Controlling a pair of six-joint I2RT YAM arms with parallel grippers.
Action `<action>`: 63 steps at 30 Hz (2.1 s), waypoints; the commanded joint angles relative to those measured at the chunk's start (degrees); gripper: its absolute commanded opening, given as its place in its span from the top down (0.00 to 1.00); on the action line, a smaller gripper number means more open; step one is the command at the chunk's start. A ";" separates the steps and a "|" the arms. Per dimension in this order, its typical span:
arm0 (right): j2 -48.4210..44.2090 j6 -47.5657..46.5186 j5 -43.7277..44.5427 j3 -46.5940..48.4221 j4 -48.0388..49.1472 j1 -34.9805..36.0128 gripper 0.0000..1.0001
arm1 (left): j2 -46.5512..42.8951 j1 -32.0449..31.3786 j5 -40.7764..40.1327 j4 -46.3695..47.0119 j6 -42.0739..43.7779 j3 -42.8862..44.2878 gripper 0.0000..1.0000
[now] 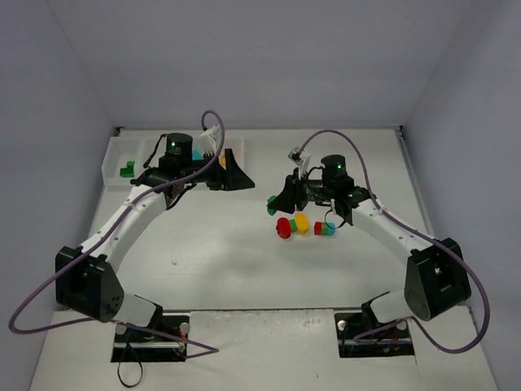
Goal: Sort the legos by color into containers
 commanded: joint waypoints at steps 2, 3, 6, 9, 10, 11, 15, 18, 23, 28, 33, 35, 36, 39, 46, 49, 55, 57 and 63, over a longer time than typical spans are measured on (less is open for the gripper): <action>0.54 7.68 -11.79 6.47 8.02 -2.03 1.00 | -3.27 -0.78 7.88 9.96 7.13 -2.29 0.29; 0.72 8.48 -12.94 7.09 8.82 -2.21 1.00 | -3.27 -0.69 9.04 10.41 7.75 -2.81 0.29; 0.98 10.76 -16.37 9.37 11.72 -2.82 1.00 | -3.36 -0.78 12.91 12.79 8.63 -3.17 0.29; 0.99 13.04 -19.18 11.05 15.05 -3.00 1.00 | -3.18 -0.78 14.76 12.79 9.51 -2.65 0.29; 0.99 14.10 -20.06 11.14 16.37 -3.18 1.00 | -3.09 -0.95 15.46 14.18 9.51 -1.95 0.29; 0.99 15.24 -21.38 11.32 19.25 -3.26 1.00 | -2.92 -0.87 16.08 15.16 9.34 -1.51 0.29; 1.60 18.68 -23.14 12.28 22.62 -3.27 1.00 | -2.91 -1.13 18.71 20.16 6.53 -0.71 0.29; 1.69 19.73 -23.50 12.37 24.55 -3.35 1.00 | -3.00 -1.92 19.60 23.07 5.12 -0.45 0.29; 2.13 22.11 -23.94 12.81 27.54 -3.35 1.00 | -2.30 -2.71 19.25 24.74 3.80 -0.09 0.32; 2.48 22.55 -23.59 12.99 28.25 -3.35 1.00 | -1.07 -4.64 18.64 27.38 2.13 0.34 0.35; 2.74 22.90 -23.41 12.90 28.95 -3.35 1.00 | -0.02 -5.44 18.02 28.00 1.78 0.78 0.41; 2.74 22.81 -23.32 12.81 28.95 -3.35 1.00 | 0.16 -5.44 17.76 28.08 1.78 0.96 0.44; 2.74 22.90 -23.32 12.72 29.04 -3.35 1.00 | 0.33 -5.44 17.67 28.09 1.78 1.05 0.49; 2.74 22.99 -23.24 12.29 29.21 -3.35 1.00 | 0.95 -5.44 17.84 28.00 1.08 1.31 0.62; 2.66 22.11 -22.80 11.58 28.78 -3.44 0.94 | 0.86 -5.35 17.58 27.38 0.98 0.96 0.94; 2.48 21.23 -21.66 10.97 28.34 -3.53 0.68 | 0.69 -5.18 17.76 26.86 1.42 0.35 0.95; 2.13 20.09 -18.32 10.44 26.14 -4.49 0.18 | -0.28 -3.68 18.02 26.42 1.86 -1.59 0.96; 1.69 20.18 -16.39 10.26 25.88 -5.46 0.10 | -0.63 -2.72 18.11 24.75 3.00 -2.20 0.96; 0.28 20.44 -10.15 9.82 22.37 -9.76 0.06 | -3.00 5.70 13.55 14.13 10.11 -3.96 0.96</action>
